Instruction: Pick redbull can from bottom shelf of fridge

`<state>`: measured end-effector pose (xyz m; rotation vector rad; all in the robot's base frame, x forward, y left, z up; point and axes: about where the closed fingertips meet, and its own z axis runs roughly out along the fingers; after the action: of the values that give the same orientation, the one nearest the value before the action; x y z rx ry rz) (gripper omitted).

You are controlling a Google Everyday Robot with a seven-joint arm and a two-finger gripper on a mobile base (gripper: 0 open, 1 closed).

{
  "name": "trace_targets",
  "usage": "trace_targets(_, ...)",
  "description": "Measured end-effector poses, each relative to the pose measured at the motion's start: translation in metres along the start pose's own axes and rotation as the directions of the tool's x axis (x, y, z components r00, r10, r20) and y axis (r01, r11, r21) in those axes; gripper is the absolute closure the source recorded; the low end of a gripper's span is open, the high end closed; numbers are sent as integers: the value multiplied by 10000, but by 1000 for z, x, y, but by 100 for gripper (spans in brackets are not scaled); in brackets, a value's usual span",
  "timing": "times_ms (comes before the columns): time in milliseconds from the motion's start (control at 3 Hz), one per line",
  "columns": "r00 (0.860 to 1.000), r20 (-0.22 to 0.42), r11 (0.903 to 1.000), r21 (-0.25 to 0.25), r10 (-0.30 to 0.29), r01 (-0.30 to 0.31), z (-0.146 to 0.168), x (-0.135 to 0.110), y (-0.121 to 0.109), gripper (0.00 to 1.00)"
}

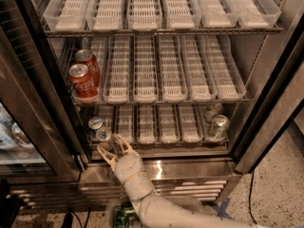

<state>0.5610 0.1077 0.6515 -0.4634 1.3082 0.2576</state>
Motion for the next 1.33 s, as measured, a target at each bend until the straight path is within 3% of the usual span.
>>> trace_targets(333,9961,-175,9946,-590,-865,853,-21,-16,-11,100)
trace_targets(667,9773,-338,9699,-1349,-2090,2028,-29,-33,-32,100)
trace_targets(1000,9407,-663,9158,-2607,-3327,3055,-35,-47,-49,100)
trace_targets(1333,8957,-1008,8556,-3584,-4331,3734,-41,-59,-62,100)
